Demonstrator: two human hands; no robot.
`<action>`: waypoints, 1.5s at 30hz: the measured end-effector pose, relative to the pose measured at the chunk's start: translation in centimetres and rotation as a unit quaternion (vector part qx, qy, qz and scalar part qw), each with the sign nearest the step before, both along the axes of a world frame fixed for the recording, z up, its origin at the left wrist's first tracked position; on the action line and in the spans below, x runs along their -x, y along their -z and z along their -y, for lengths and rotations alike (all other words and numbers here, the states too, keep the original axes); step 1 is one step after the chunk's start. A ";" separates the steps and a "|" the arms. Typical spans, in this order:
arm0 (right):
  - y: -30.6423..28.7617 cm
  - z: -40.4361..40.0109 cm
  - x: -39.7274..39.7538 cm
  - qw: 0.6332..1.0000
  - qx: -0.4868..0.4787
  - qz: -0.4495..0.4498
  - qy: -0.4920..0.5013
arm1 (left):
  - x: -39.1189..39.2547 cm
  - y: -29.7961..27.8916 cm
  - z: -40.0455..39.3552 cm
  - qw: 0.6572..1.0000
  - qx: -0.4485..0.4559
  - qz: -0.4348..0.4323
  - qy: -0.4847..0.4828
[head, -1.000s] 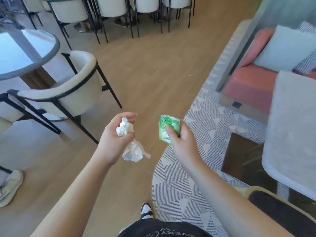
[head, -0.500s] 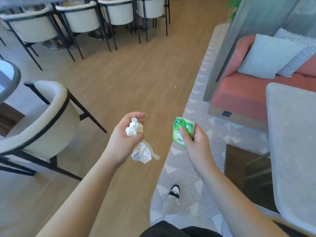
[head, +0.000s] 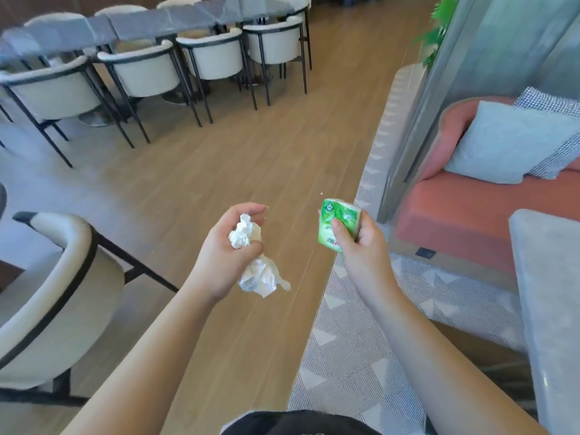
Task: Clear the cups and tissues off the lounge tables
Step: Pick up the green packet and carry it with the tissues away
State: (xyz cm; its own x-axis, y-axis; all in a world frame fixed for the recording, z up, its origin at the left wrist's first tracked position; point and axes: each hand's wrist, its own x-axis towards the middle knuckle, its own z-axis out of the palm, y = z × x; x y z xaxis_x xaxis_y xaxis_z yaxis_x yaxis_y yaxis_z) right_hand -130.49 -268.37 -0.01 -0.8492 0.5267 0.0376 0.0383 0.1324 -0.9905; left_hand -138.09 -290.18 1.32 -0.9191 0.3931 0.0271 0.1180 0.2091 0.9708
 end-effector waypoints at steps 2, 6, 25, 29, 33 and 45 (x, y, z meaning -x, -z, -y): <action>0.3 -0.8 2.8 1.000 -0.006 -0.001 -0.008 | 3.2 0.1 -1.1 1.000 -0.003 -0.007 -0.006; 1.0 -2.2 9.3 1.000 -0.006 0.001 -0.017 | 10.5 0.7 -2.4 1.000 -0.010 -0.016 -0.011; -0.1 -9.8 41.5 1.000 -0.017 0.007 0.024 | 45.0 0.2 -10.1 0.999 -0.022 0.014 0.029; 1.2 -14.8 47.0 0.999 -0.006 0.006 0.045 | 51.7 0.7 -15.0 0.999 -0.016 0.018 0.039; 1.7 -20.1 53.9 0.999 -0.001 -0.007 0.044 | 58.7 0.4 -20.7 0.999 -0.014 0.001 0.041; 0.1 -34.0 72.1 0.999 -0.008 -0.008 0.049 | 76.4 -0.9 -34.6 0.998 -0.043 0.008 0.052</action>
State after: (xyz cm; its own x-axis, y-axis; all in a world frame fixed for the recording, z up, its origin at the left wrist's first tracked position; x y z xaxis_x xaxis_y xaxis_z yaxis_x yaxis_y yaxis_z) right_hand -202.57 -234.37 -0.08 -0.7933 0.6059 0.0595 0.0368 0.1452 -0.9887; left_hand -214.54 -255.57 2.23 -0.8745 0.4824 0.0505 0.1188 0.1121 0.9866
